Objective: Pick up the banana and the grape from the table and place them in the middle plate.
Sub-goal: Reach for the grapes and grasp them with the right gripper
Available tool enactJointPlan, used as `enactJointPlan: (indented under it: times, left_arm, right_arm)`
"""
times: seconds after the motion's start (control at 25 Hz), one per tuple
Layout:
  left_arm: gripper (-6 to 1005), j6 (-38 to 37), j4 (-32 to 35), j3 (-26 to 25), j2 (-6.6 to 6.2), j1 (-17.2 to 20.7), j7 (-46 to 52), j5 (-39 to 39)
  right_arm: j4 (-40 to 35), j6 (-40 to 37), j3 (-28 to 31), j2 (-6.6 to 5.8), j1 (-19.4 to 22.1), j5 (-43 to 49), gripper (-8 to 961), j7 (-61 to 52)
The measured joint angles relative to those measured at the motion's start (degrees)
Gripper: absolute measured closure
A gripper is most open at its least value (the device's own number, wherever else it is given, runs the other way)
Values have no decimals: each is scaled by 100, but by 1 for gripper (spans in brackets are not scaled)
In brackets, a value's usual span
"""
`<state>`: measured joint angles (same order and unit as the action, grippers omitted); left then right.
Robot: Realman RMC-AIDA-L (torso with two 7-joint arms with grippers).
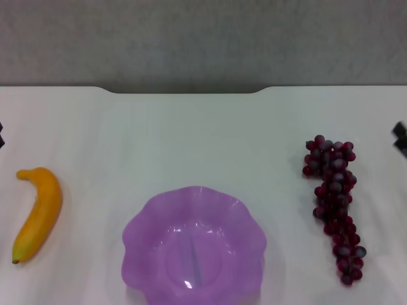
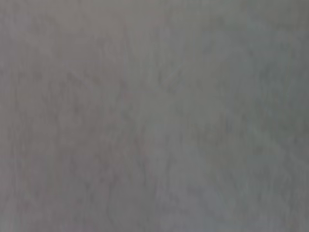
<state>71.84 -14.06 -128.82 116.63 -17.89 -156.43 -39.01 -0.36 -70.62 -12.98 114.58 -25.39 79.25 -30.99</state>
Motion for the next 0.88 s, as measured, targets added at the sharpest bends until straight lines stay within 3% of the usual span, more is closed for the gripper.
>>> enactJointPlan:
  times: [0.32, 0.88]
  left_arm:
    - [96, 7, 0, 50, 0, -20, -1, -57]
    - [97, 129, 4, 50, 3, -22, 51, -82]
  right_arm:
    - [-611, 472, -227, -20, -221, 1451, 193, -1573]
    - [-1208, 925, -241, -23, -434, 2297, 188, -2631]
